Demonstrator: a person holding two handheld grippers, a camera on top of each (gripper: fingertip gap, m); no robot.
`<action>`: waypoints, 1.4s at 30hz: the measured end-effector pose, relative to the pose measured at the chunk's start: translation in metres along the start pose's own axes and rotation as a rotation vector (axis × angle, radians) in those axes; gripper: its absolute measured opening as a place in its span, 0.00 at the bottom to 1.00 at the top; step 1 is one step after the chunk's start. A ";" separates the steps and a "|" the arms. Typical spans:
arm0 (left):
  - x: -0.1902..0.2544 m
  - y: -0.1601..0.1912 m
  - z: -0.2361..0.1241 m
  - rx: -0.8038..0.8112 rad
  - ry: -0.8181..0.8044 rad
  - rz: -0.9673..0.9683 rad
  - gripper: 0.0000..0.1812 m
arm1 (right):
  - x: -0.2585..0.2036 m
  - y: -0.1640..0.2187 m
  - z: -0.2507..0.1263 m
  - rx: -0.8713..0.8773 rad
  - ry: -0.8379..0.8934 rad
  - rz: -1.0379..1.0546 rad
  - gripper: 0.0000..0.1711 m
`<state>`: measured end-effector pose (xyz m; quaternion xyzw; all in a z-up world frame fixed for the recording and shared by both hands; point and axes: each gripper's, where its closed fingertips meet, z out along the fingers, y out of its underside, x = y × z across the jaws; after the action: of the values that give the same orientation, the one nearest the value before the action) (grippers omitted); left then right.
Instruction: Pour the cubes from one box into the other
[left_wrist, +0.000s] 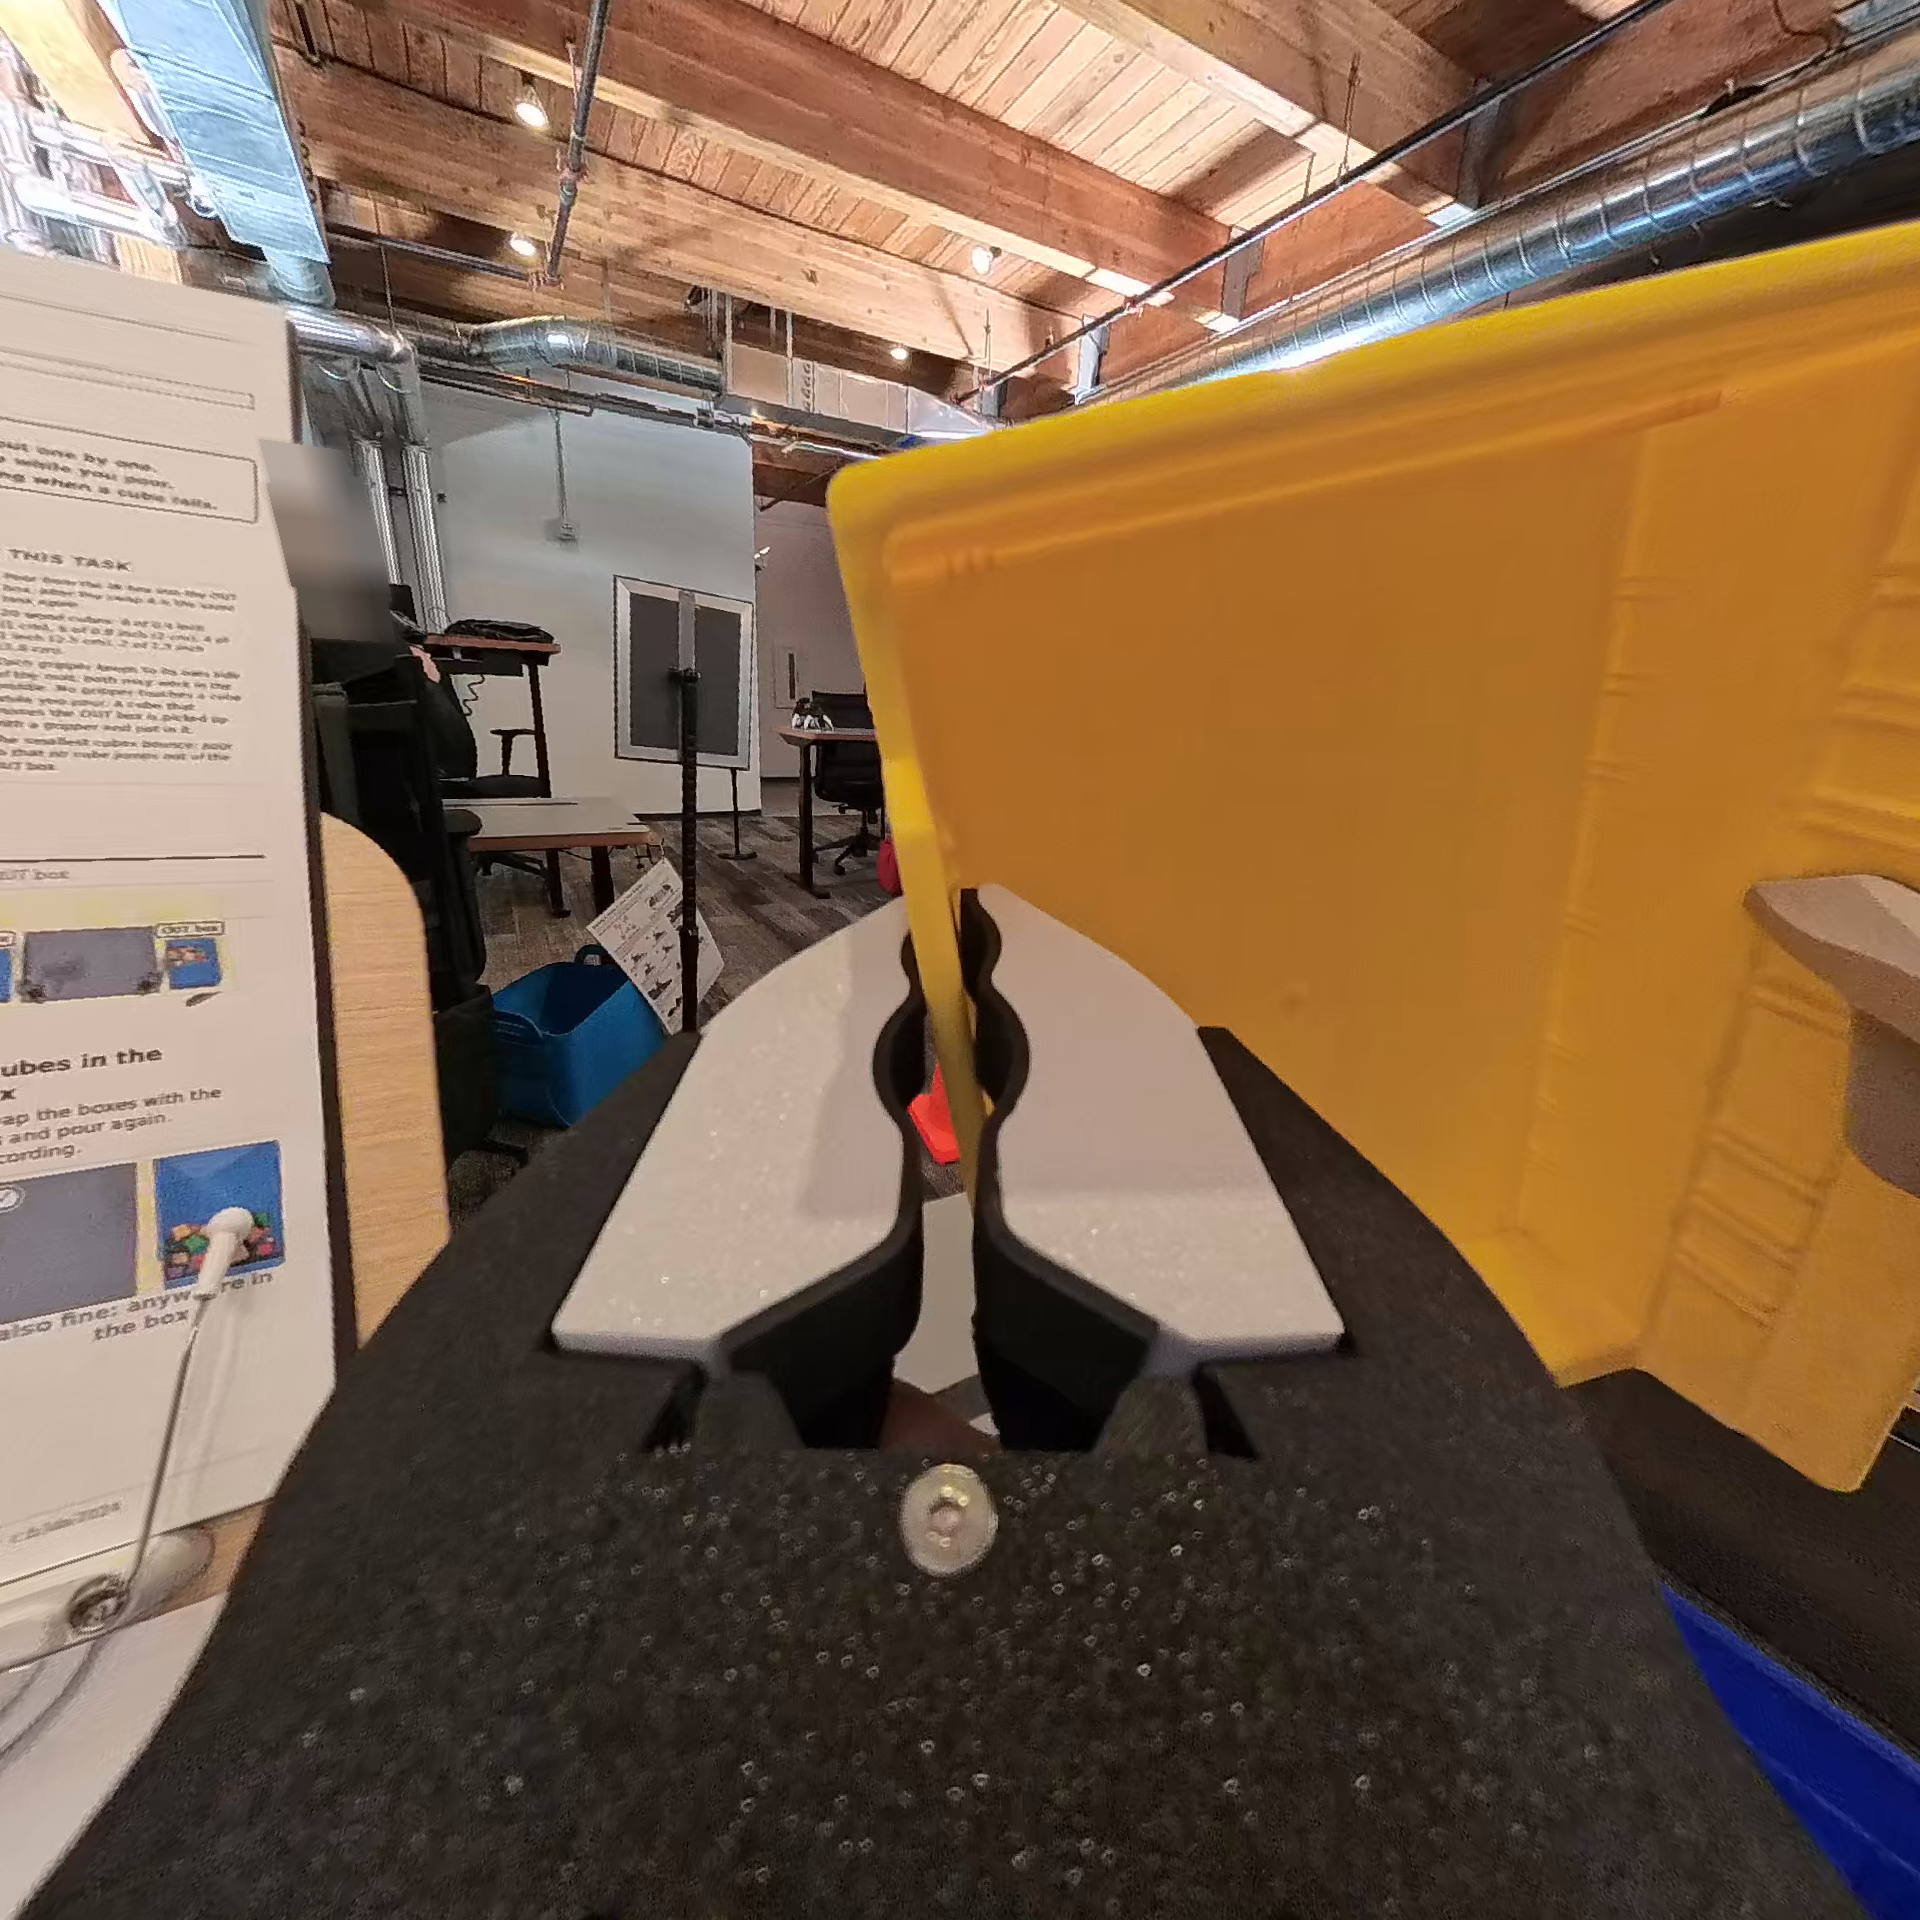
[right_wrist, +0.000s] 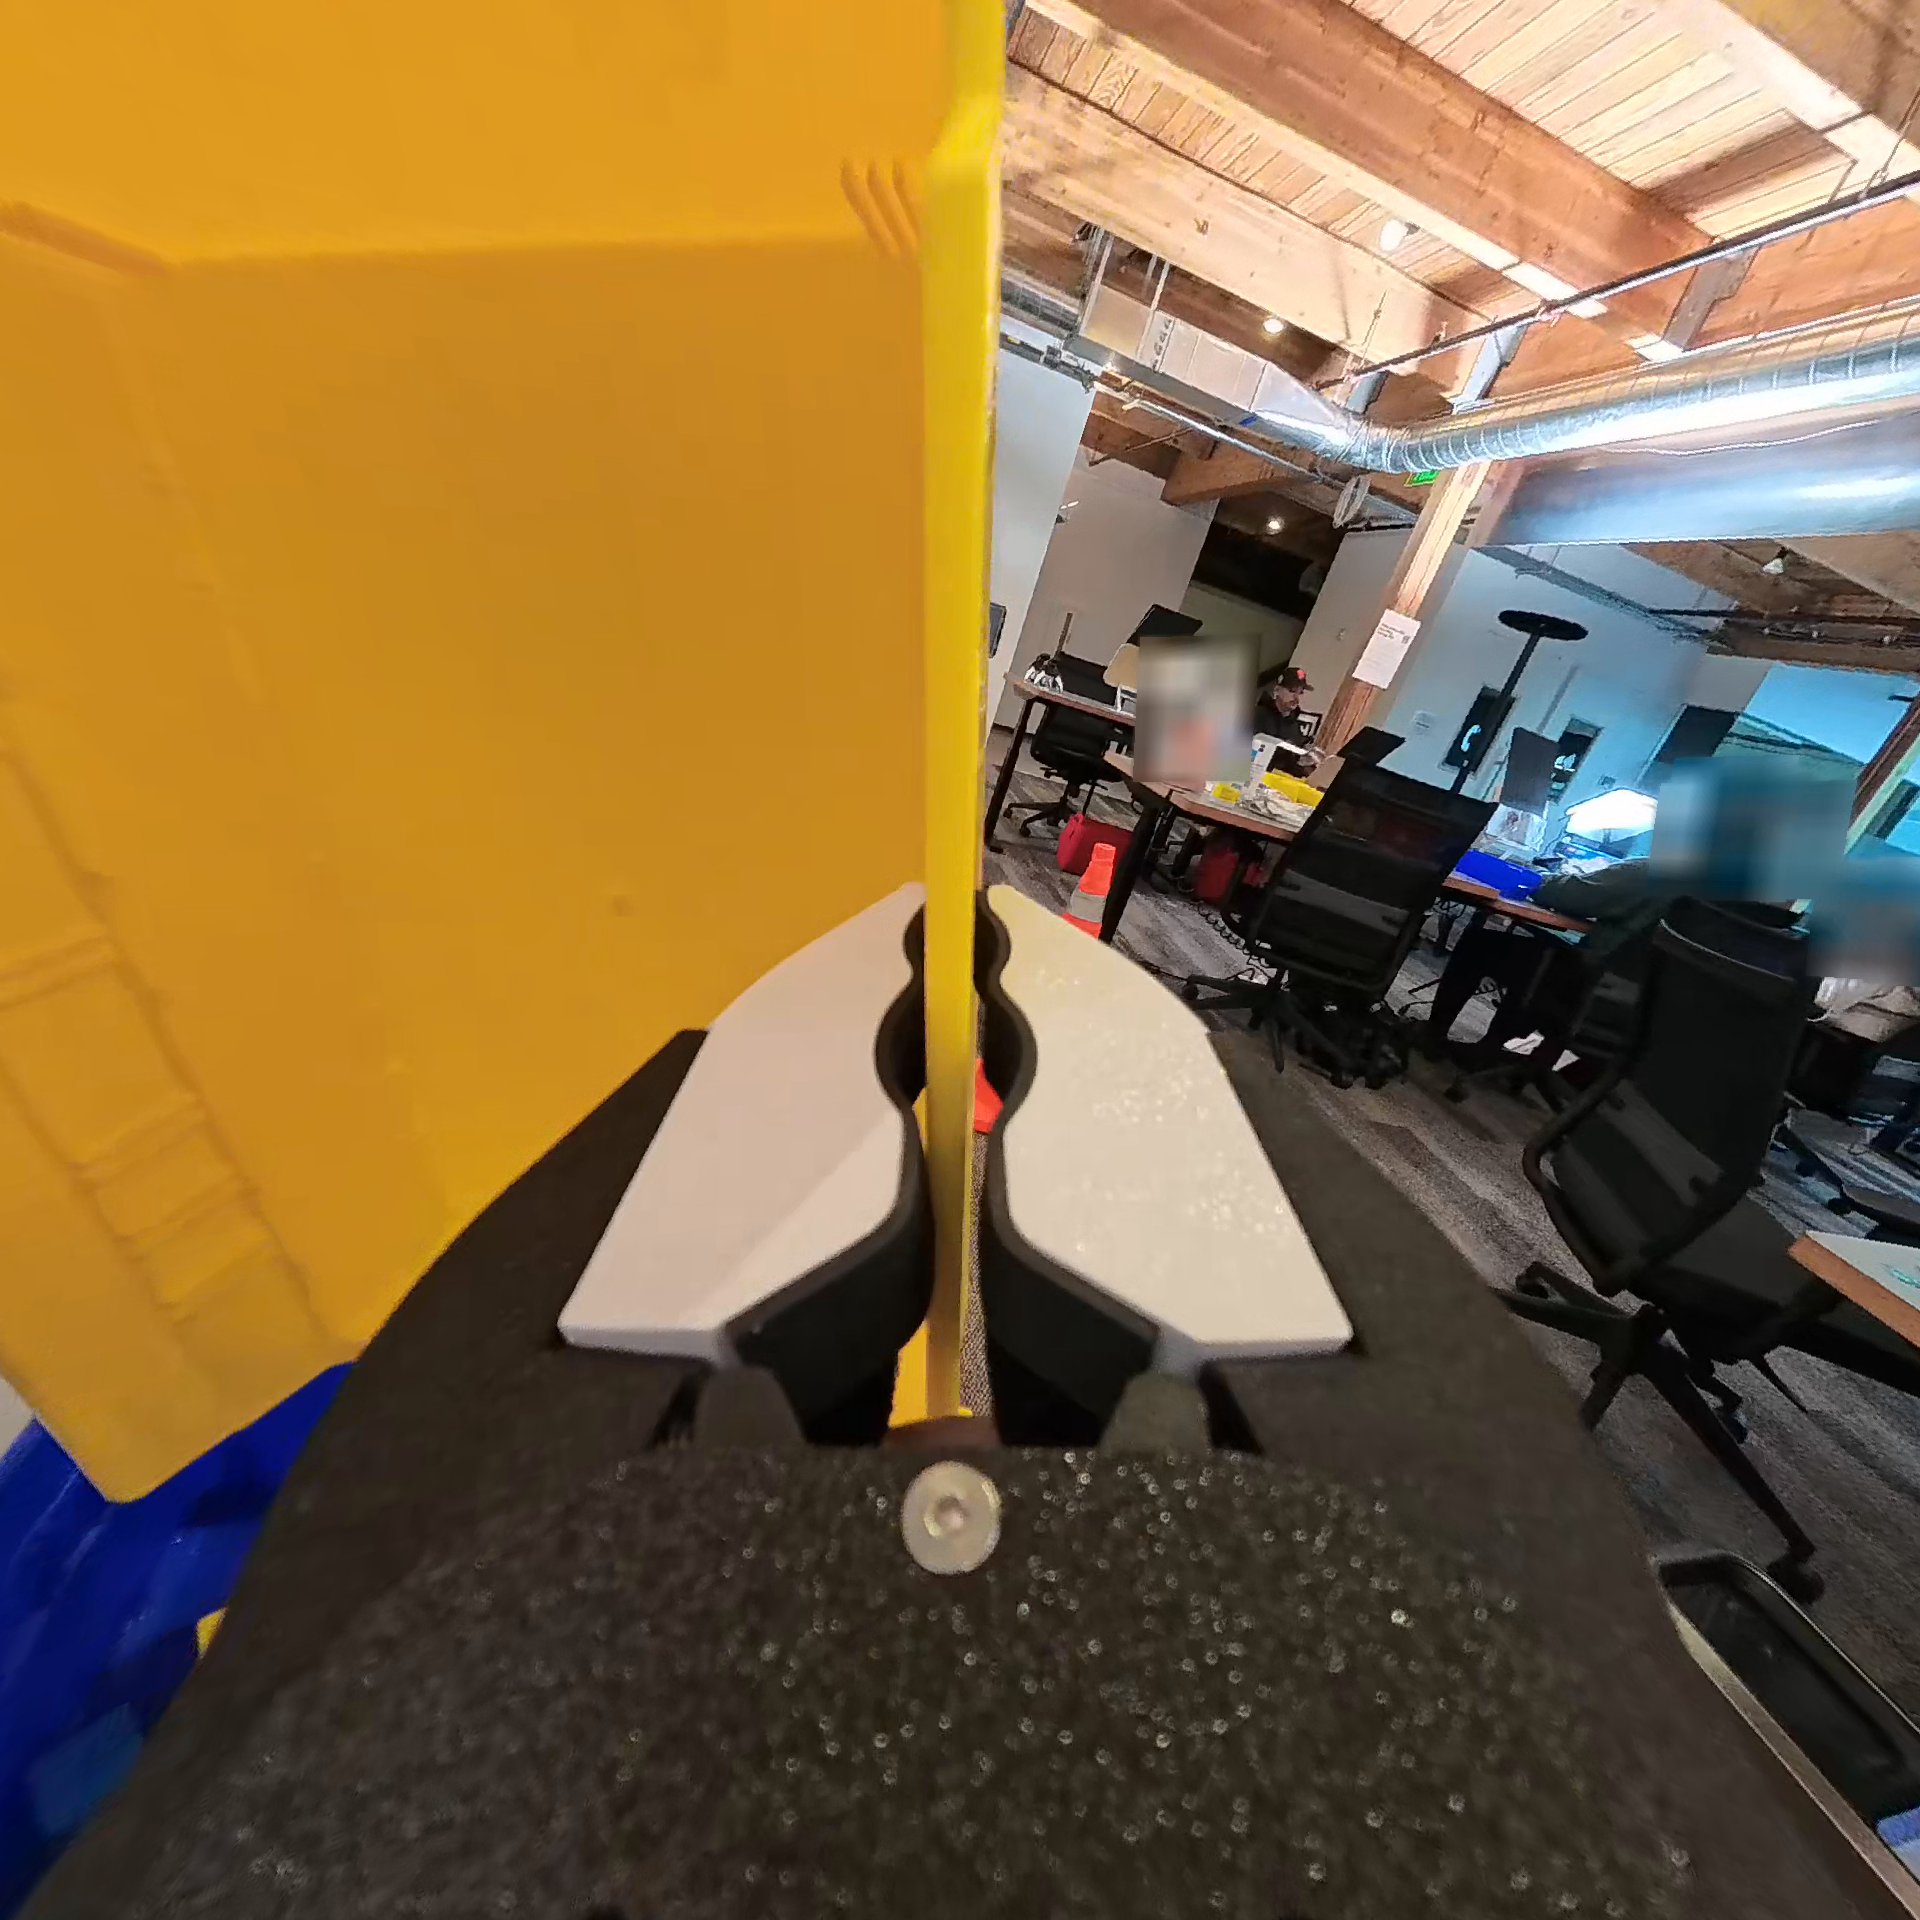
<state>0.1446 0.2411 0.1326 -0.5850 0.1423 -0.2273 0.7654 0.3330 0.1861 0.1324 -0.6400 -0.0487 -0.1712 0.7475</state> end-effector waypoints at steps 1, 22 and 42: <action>-0.001 -0.003 0.000 0.001 0.000 0.006 0.02 | -0.001 -0.002 0.000 -0.002 -0.001 0.002 0.02; -0.354 -0.104 -0.232 -1.067 -0.324 0.349 0.03 | -0.441 -0.075 -0.077 -0.999 -0.752 0.199 0.03; -0.605 0.116 -0.364 -1.564 -0.273 -0.107 0.03 | -0.717 0.038 -0.115 -1.673 -0.978 0.134 0.06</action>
<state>-0.5290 0.2743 -0.1080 -0.9815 0.1372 -0.0240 0.1314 -0.3436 0.2178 -0.1326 -0.9666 -0.1800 0.1772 -0.0436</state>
